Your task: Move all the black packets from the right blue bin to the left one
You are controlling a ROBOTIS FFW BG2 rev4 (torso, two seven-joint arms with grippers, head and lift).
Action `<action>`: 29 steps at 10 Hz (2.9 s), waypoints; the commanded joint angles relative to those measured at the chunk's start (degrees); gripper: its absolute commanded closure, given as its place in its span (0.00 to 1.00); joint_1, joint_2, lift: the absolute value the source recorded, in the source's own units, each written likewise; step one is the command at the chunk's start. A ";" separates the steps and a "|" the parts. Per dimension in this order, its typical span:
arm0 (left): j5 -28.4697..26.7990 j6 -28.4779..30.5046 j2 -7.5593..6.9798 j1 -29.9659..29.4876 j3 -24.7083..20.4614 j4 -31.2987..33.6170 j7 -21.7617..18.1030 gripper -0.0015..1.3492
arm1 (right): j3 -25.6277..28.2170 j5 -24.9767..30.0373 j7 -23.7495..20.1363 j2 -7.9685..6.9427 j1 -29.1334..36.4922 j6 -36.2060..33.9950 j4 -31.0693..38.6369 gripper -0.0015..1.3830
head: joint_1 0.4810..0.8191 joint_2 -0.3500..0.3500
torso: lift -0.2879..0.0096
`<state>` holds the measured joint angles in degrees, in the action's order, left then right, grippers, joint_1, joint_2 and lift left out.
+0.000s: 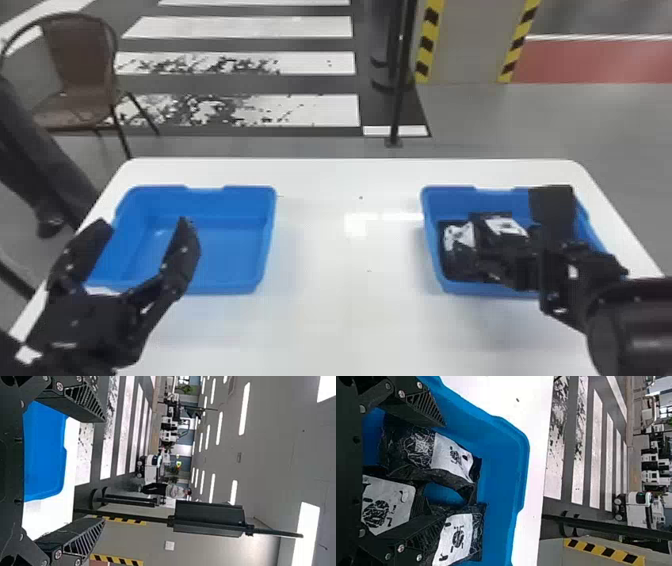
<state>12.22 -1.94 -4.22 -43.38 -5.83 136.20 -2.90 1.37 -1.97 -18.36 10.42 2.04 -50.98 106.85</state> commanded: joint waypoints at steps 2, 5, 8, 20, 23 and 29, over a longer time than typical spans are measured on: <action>0.01 -0.04 0.00 0.21 0.00 -0.15 0.00 0.11 | -2.63 -2.37 -0.01 0.39 -2.33 -0.06 -4.13 0.17 | 0.63 0.54 | 0.50; 0.01 -0.04 0.00 0.35 0.11 -0.71 0.00 0.11 | -4.91 -2.83 -0.01 0.48 -2.89 -4.99 -4.83 0.52 | 0.63 0.59 | 0.50; 0.24 -0.74 0.00 0.35 0.00 -0.99 -0.18 0.11 | -4.68 -4.20 0.79 0.65 -2.05 -5.55 -3.56 0.78 | 0.63 0.60 | 0.50; 3.89 -2.15 0.70 1.05 0.69 -1.55 -0.09 0.11 | 2.74 -29.22 -23.38 1.71 -1.06 18.78 -4.69 0.80 | 0.63 0.63 | 0.50; 15.55 13.04 0.53 2.46 -0.23 4.07 -3.96 0.11 | -6.51 -34.93 -32.26 2.50 -4.86 15.83 -11.02 0.80 | 0.63 0.76 | 0.50; 23.09 36.81 0.44 9.21 -3.77 5.20 -10.37 0.11 | -20.45 -42.70 -33.14 3.38 -7.39 14.14 -12.84 0.80 | 0.63 0.88 | 0.50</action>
<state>35.97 34.36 -3.80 -34.31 -9.59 141.73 -13.27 -17.93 -43.93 -51.51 13.72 -5.01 -36.76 94.27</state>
